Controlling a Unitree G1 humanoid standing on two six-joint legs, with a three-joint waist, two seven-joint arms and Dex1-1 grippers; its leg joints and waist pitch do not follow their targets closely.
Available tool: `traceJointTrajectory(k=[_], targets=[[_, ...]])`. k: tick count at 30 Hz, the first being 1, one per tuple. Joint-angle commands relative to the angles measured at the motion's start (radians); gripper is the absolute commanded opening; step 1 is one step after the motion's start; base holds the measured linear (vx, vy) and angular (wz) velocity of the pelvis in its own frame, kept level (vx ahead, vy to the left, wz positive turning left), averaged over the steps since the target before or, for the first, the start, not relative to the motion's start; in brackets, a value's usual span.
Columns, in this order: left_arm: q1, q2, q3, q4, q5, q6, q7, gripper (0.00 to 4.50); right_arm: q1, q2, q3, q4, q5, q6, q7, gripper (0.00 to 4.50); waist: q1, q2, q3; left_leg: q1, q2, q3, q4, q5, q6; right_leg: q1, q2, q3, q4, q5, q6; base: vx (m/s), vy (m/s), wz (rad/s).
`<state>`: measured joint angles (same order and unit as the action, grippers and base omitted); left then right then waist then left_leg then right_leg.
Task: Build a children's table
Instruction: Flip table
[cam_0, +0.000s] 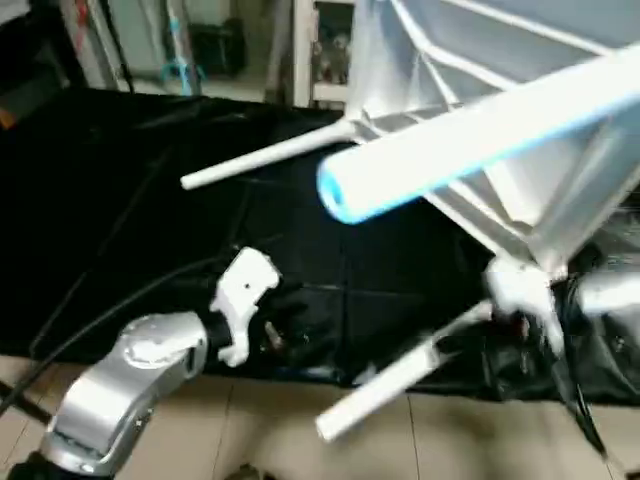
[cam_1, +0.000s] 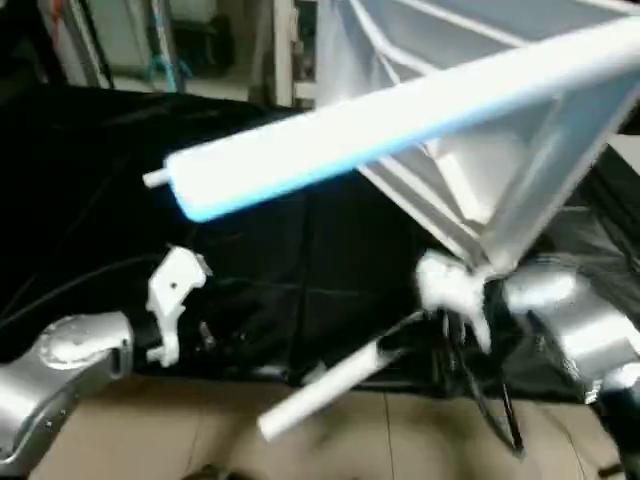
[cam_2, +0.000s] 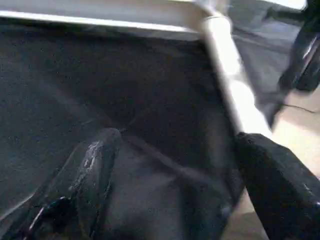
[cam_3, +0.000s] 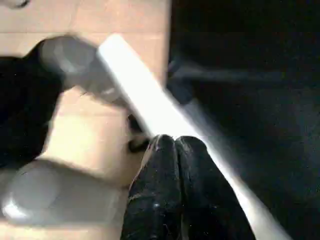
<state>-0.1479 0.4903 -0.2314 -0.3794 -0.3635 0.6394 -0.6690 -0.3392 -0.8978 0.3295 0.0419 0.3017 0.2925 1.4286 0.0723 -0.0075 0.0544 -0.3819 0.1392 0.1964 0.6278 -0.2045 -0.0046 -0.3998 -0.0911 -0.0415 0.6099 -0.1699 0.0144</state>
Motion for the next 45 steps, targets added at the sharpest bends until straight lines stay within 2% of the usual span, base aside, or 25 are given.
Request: traceJointTrajectory(k=[1, 4, 5, 7, 9, 10, 11, 12, 13, 14, 15, 17, 18, 20, 22, 27, 30, 31, 35, 37, 38, 39, 41, 43, 45], targets=[[-0.013, 0.006, -0.019, -0.030, -0.012, 0.015, -0.023, 4.12, -0.004, -0.011, 0.005, -0.028, -0.020, 0.003, 0.009, 0.07, -0.004, -0.008, -0.049, 0.022, 0.091, -0.052, -0.097, -0.375, -0.009, 0.027, -0.069, 0.044, -0.087, -0.429, -0.193, 0.000, 0.000, 0.00], [-0.006, 0.026, -0.041, -0.052, -0.025, 0.037, -0.052, 4.12, 0.005, 0.016, 0.043, -0.034, -0.059, -0.021, -0.017, 0.07, -0.017, -0.008, -0.045, 0.021, 0.089, -0.056, -0.097, -0.406, -0.018, 0.022, -0.068, 0.041, -0.092, -0.496, -0.175, 0.000, 0.000, 0.00], [0.003, 0.037, -0.045, -0.061, -0.026, 0.045, -0.061, 4.12, 0.013, 0.029, 0.067, -0.037, -0.079, -0.029, -0.024, 0.07, -0.019, -0.012, -0.046, 0.020, 0.090, -0.057, -0.097, -0.406, -0.018, 0.023, -0.069, 0.040, -0.094, -0.504, -0.171, 0.000, 0.000, 0.00], [0.006, 0.039, -0.045, -0.063, -0.024, 0.044, -0.060, 4.12, 0.015, 0.036, 0.073, -0.036, -0.087, -0.035, -0.033, 0.07, -0.021, -0.009, -0.046, 0.022, 0.091, -0.058, -0.096, -0.411, -0.023, 0.019, -0.066, 0.041, -0.094, -0.507, -0.162, 0.000, 0.000, 0.00], [0.013, 0.056, -0.050, -0.066, -0.011, 0.043, -0.064, 4.12, 0.011, 0.067, 0.094, 0.003, -0.140, -0.090, -0.064, 0.07, -0.021, -0.011, -0.047, 0.023, 0.090, -0.057, -0.097, -0.408, -0.023, 0.017, -0.066, 0.041, -0.092, -0.490, -0.169, 0.000, 0.000, 0.00], [0.013, 0.056, -0.050, -0.066, -0.011, 0.043, -0.064, 4.12, 0.011, 0.067, 0.094, 0.003, -0.141, -0.091, -0.064, 0.07, -0.024, -0.009, -0.046, 0.019, 0.090, -0.057, -0.099, -0.412, -0.028, 0.017, -0.064, 0.040, -0.091, -0.487, -0.169, 0.000, 0.000, 0.00], [0.016, 0.064, -0.051, -0.068, -0.006, 0.044, -0.065, 4.12, 0.001, 0.095, 0.103, 0.038, -0.184, -0.130, -0.108, 0.07, -0.024, -0.009, -0.047, 0.020, 0.091, -0.058, -0.099, -0.413, -0.030, 0.017, -0.065, 0.040, -0.090, -0.482, -0.170, 0.000, 0.000, 0.00], [0.018, 0.067, -0.051, -0.069, -0.006, 0.045, -0.065, 4.12, -0.003, 0.108, 0.107, 0.053, -0.204, -0.149, -0.124, 0.07, -0.024, -0.015, -0.046, 0.022, 0.091, -0.056, -0.099, -0.418, -0.031, 0.014, -0.064, 0.040, -0.092, -0.485, -0.169, 0.000, 0.000, 0.00], [0.019, 0.069, -0.049, -0.071, -0.007, 0.046, -0.065, 4.12, -0.007, 0.120, 0.114, 0.067, -0.222, -0.170, -0.134, 0.07, -0.025, -0.011, -0.048, 0.021, 0.090, -0.057, -0.099, -0.420, -0.037, 0.016, -0.065, 0.040, -0.090, -0.482, -0.172, 0.000, 0.000, 0.00], [0.020, 0.069, -0.047, -0.073, -0.007, 0.048, -0.063, 4.12, -0.016, 0.142, 0.116, 0.092, -0.238, -0.190, -0.165, 0.07, -0.026, -0.014, -0.048, 0.020, 0.090, -0.056, -0.099, -0.416, -0.036, 0.017, -0.064, 0.040, -0.089, -0.471, -0.173, 0.000, 0.000, 0.00], [0.020, 0.070, -0.045, -0.074, -0.006, 0.050, -0.060, 4.12, -0.023, 0.159, 0.119, 0.113, -0.252, -0.212, -0.184, 0.07, -0.026, -0.012, -0.047, 0.022, 0.090, -0.054, -0.099, -0.415, -0.035, 0.013, -0.064, 0.041, -0.088, -0.457, -0.180, 0.000, 0.000, 0.00], [0.020, 0.069, -0.043, -0.076, -0.005, 0.053, -0.055, 4.12, -0.037, 0.183, 0.128, 0.149, -0.278, -0.237, -0.227, 0.07, -0.028, -0.014, -0.048, 0.019, 0.090, -0.055, -0.100, -0.405, -0.032, 0.018, -0.065, 0.042, -0.086, -0.444, -0.183, 0.000, 0.000, 0.00], [0.020, 0.069, -0.043, -0.076, -0.005, 0.053, -0.055, 4.12, -0.037, 0.183, 0.128, 0.149, -0.278, -0.237, -0.227, 0.07, -0.029, -0.012, -0.048, 0.020, 0.089, -0.055, -0.099, -0.406, -0.033, 0.016, -0.064, 0.041, -0.085, -0.444, -0.185, 0.000, 0.000, 0.00], [0.020, 0.068, -0.044, -0.080, -0.007, 0.056, -0.052, 4.12, -0.060, 0.212, 0.142, 0.207, -0.331, -0.281, -0.285, 0.07, -0.032, -0.012, -0.048, 0.021, 0.087, -0.053, -0.100, -0.414, -0.039, 0.015, -0.062, 0.040, -0.086, -0.443, -0.188, 0.000, 0.000, 0.00], [0.023, 0.071, -0.041, -0.083, -0.007, 0.055, -0.051, 4.12, -0.073, 0.245, 0.129, 0.249, -0.349, -0.311, -0.331, 0.07, -0.033, -0.013, -0.048, 0.020, 0.087, -0.053, -0.099, -0.412, -0.037, 0.017, -0.063, 0.042, -0.086, -0.435, -0.189, 0.000, 0.000, 0.00], [0.016, 0.055, -0.003, -0.058, 0.026, 0.015, -0.004, 4.12, -0.112, 0.331, 0.080, 0.350, -0.341, -0.328, -0.425, 0.07, -0.041, -0.011, -0.052, 0.015, 0.087, -0.054, -0.099, -0.394, -0.036, 0.020, -0.061, 0.040, -0.081, -0.400, -0.200, 0.000, 0.000, 0.00], [-0.001, 0.042, 0.014, -0.042, 0.031, 0.003, 0.013, 4.12, -0.139, 0.384, 0.054, 0.413, -0.325, -0.326, -0.488, 0.07, -0.040, -0.010, -0.053, 0.021, 0.085, -0.049, -0.097, -0.392, -0.037, 0.017, -0.058, 0.041, -0.080, -0.378, -0.210, 0.000, 0.000, 0.00], [-0.005, 0.040, 0.018, -0.044, 0.024, 0.007, 0.011, 4.12, -0.149, 0.412, 0.038, 0.434, -0.312, -0.320, -0.519, 0.07, -0.040, -0.009, -0.054, 0.017, 0.084, -0.049, -0.097, -0.376, -0.035, 0.021, -0.059, 0.041, -0.078, -0.360, -0.215, 0.000, 0.000, 0.00], [-0.004, 0.045, 0.013, -0.060, 0.007, 0.022, -0.004, 4.12, -0.178, 0.522, -0.004, 0.494, -0.284, -0.322, -0.628, 0.07, -0.038, -0.005, -0.056, 0.020, 0.084, -0.048, -0.099, -0.365, -0.039, 0.020, -0.058, 0.041, -0.073, -0.330, -0.223, 0.000, 0.000, 0.00], [-0.002, 0.044, 0.010, -0.059, 0.009, 0.020, -0.002, 4.12, -0.184, 0.548, -0.016, 0.512, -0.284, -0.333, -0.658, 0.07, -0.039, -0.003, -0.058, 0.017, 0.085, -0.048, -0.101, -0.343, -0.043, 0.023, -0.057, 0.040, -0.068, -0.293, -0.227, 0.000, 0.000, 0.00], [-0.003, 0.036, 0.000, -0.045, 0.029, 0.010, 0.013, 4.12, -0.186, 0.599, -0.038, 0.517, -0.250, -0.325, -0.671, 0.07, -0.039, -0.004, -0.059, 0.018, 0.085, -0.047, -0.101, -0.339, -0.042, 0.022, -0.056, 0.040, -0.067, -0.283, -0.229, 0.000, 0.000, 0.00], [-0.008, 0.031, -0.008, -0.035, 0.044, 0.006, 0.024, 4.12, -0.175, 0.621, -0.050, 0.481, -0.211, -0.298, -0.650, 0.07, -0.038, -0.006, -0.058, 0.020, 0.086, -0.044, -0.101, -0.335, -0.036, 0.021, -0.057, 0.042, -0.068, -0.270, -0.234, 0.000, 0.000, 0.00], [-0.020, 0.009, -0.016, -0.013, 0.068, -0.001, 0.051, 4.12, -0.142, 0.634, -0.061, 0.377, -0.150, -0.254, -0.604, 0.07, -0.036, -0.001, -0.059, 0.018, 0.087, -0.046, -0.102, -0.319, -0.028, 0.025, -0.055, 0.042, -0.064, -0.246, -0.231, 0.000, 0.000, 0.00], [-0.027, -0.008, -0.021, 0.006, 0.078, -0.013, 0.062, 4.12, -0.128, 0.622, -0.064, 0.331, -0.142, -0.242, -0.592, 0.07, -0.031, -0.003, -0.061, 0.020, 0.088, -0.044, -0.103, -0.276, -0.024, 0.027, -0.052, 0.041, -0.059, -0.189, -0.228, 0.000, 0.000, 0.00], [-0.032, -0.023, -0.037, 0.035, 0.097, -0.027, 0.077, 4.12, -0.115, 0.606, -0.067, 0.312, -0.150, -0.231, -0.597, 0.07, -0.027, 0.000, -0.061, 0.021, 0.087, -0.042, -0.104, -0.267, -0.027, 0.028, -0.052, 0.040, -0.059, -0.184, -0.227, 0.000, 0.000, 0.00]])
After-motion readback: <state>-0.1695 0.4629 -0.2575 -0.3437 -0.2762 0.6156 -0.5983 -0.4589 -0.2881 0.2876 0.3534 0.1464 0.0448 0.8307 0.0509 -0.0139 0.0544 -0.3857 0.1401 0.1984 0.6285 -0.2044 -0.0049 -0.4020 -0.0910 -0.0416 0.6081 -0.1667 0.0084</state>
